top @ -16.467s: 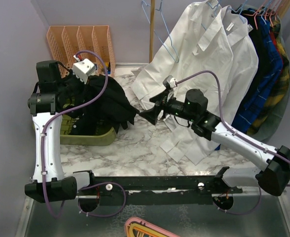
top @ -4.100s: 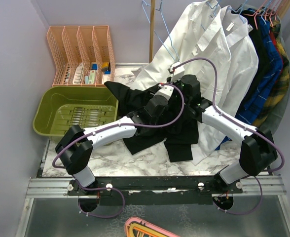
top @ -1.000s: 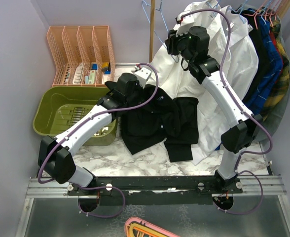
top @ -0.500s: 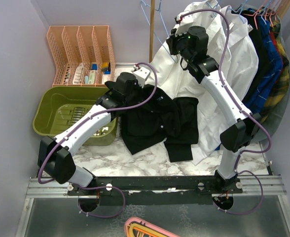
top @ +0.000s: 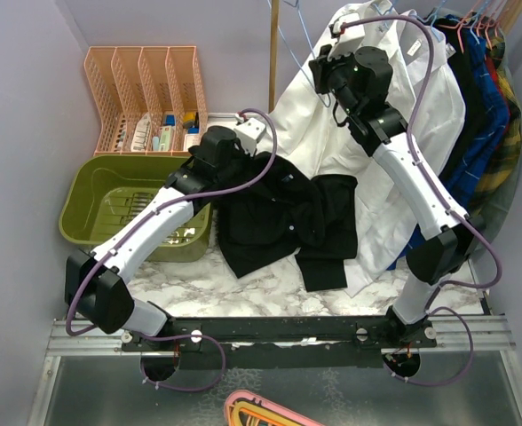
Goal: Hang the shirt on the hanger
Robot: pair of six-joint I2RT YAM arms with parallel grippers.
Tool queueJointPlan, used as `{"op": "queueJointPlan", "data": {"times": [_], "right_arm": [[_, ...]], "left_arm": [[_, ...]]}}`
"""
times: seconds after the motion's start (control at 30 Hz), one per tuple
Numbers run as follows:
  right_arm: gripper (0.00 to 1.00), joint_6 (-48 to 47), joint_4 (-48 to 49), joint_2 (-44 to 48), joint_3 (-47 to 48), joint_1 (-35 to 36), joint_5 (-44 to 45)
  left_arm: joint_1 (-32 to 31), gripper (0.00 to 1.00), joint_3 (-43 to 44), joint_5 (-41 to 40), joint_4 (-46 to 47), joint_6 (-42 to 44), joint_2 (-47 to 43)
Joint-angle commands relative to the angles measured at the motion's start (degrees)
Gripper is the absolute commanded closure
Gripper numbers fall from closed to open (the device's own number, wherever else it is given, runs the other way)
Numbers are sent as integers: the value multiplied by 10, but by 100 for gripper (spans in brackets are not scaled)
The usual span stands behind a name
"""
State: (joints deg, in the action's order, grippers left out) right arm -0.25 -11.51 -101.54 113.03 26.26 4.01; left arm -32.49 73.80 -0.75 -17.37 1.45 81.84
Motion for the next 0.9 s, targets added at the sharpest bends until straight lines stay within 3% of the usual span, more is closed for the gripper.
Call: {"op": "queueJointPlan", "data": {"times": [0.0, 0.2, 0.37, 0.47, 0.7, 0.87], "right_arm": [[99, 0, 0, 34, -9, 0, 49], [99, 27, -9, 107, -101, 0, 79], [99, 68, -5, 216, -223, 1, 66], [99, 103, -56, 308, -286, 1, 45], [99, 148, -199, 553, -400, 1, -114], [99, 168, -348, 628, -399, 1, -224]], "left_arm": [[10, 98, 6, 23, 4, 2, -25], [18, 99, 11, 33, 1, -3, -25], [19, 100, 32, 60, -7, -14, -9], [19, 100, 64, 69, -17, -14, 6], [19, 100, 150, 89, -48, -17, 52], [19, 100, 187, 111, -59, -24, 75]]}}
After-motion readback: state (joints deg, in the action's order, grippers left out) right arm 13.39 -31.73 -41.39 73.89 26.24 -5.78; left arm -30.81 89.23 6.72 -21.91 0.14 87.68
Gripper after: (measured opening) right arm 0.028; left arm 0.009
